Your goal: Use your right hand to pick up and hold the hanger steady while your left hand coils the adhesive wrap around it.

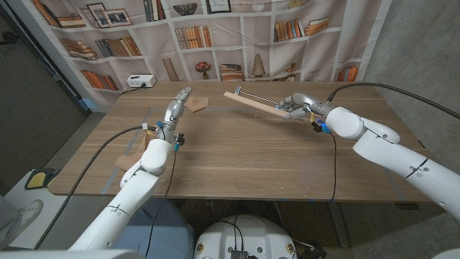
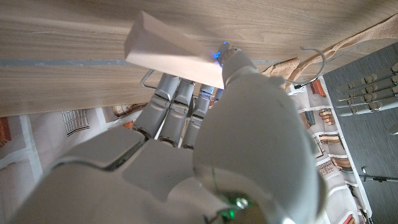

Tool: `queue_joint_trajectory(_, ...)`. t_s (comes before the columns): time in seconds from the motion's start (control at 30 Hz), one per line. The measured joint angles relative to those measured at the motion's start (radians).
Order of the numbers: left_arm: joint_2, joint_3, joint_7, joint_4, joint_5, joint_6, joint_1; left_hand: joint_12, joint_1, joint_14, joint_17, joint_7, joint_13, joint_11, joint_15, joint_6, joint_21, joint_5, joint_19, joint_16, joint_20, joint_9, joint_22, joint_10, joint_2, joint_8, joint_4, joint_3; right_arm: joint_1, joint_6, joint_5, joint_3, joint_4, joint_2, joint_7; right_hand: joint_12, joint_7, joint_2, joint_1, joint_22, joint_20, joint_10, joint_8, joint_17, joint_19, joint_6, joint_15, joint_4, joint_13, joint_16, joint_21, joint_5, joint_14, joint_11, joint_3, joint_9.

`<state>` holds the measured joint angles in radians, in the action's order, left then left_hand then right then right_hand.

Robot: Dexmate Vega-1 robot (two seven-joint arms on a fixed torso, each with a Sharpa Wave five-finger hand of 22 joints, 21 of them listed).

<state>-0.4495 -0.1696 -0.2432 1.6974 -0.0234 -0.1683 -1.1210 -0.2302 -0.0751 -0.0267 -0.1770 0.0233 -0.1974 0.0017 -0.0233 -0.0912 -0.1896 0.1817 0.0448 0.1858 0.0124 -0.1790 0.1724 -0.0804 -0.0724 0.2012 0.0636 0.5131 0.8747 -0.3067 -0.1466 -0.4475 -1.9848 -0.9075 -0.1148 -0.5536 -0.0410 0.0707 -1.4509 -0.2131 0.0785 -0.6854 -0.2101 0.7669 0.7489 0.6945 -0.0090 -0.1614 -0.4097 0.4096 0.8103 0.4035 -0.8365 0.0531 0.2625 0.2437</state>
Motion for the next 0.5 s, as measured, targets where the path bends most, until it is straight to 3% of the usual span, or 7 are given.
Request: queue_joint_trajectory(0.5, -0.021, 0.014, -0.005, 0.04, 0.009, 0.012, -0.028, 0.0, 0.0, 0.0, 0.0, 0.0, 0.0, 0.0, 0.0, 0.0, 0.0, 0.0, 0.0, 0.0, 0.0, 0.0, 0.0, 0.0, 0.0, -0.005, 0.004, -0.004, 0.003, -0.016, -0.002, -0.001, -0.005, 0.002, 0.001, 0.0, 0.0, 0.0, 0.0, 0.005, -0.001, 0.0, 0.0, 0.005, -0.005, 0.0, 0.0, 0.0, 0.0, -0.004, 0.016, -0.001, -0.004, 0.0, 0.0, 0.005)
